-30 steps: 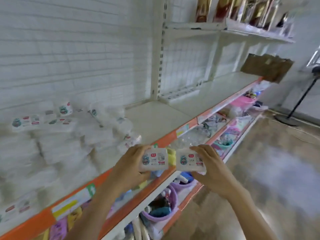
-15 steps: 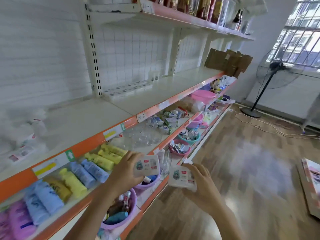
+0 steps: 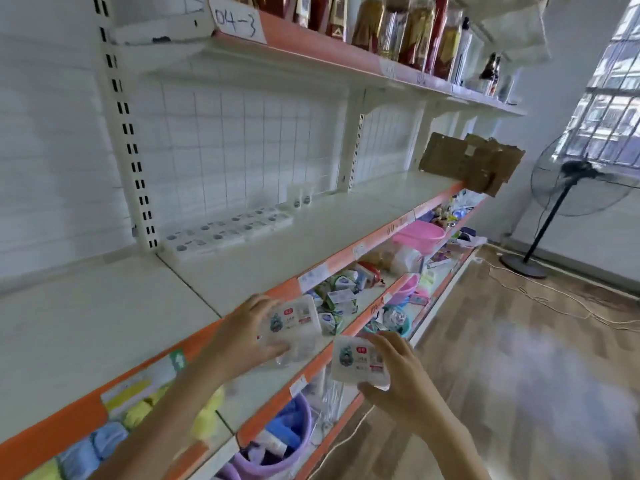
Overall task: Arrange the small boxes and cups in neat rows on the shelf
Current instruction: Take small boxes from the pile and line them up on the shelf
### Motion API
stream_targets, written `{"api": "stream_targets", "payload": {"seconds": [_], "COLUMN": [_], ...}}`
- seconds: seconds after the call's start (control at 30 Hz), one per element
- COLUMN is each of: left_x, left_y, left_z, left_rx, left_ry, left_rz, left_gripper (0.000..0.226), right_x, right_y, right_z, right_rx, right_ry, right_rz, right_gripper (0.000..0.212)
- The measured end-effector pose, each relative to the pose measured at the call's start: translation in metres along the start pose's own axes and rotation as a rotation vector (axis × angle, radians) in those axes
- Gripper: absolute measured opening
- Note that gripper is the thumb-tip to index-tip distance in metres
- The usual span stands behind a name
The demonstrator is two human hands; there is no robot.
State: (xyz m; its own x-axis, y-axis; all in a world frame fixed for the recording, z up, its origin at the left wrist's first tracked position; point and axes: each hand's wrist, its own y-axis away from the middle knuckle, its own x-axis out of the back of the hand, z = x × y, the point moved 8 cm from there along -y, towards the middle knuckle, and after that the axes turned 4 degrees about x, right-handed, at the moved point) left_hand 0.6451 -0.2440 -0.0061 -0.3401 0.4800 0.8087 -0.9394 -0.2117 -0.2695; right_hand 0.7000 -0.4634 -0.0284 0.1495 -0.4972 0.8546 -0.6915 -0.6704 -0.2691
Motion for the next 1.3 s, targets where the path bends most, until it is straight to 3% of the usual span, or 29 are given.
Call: {"api": "stream_targets", "payload": {"seconds": [0.27, 0.6, 0.83, 1.3], "left_x": [0.037, 0.017, -0.004, -0.023], "left_y": [-0.151, -0.220, -0.233, -0.228], "left_z": [-0.041, -0.091, -0.120, -0.123], "left_rx": [0.049, 0.211, 0.384, 0.672], "left_ry": [-0.136, -0.156, -0.205, -0.119], "left_rz": [0.096, 0.087, 0.073, 0.339], "left_gripper": [0.073, 0.074, 0.070, 0.061], "right_x": [0.035, 0.026, -0.005, -0.074], "right_y": [-0.167, -0.301, -0.380, -0.461], "right_z": [0.038, 0.066, 0.091, 0.091], "right_rx": [0.132, 0.307, 0.471, 0.839], "right_ry": [0.008, -0.029, -0.088, -0.177], "right_rz": [0.056, 0.023, -0.131, -0.471], "right_gripper": [0.071, 0.070, 0.068, 0.072]}}
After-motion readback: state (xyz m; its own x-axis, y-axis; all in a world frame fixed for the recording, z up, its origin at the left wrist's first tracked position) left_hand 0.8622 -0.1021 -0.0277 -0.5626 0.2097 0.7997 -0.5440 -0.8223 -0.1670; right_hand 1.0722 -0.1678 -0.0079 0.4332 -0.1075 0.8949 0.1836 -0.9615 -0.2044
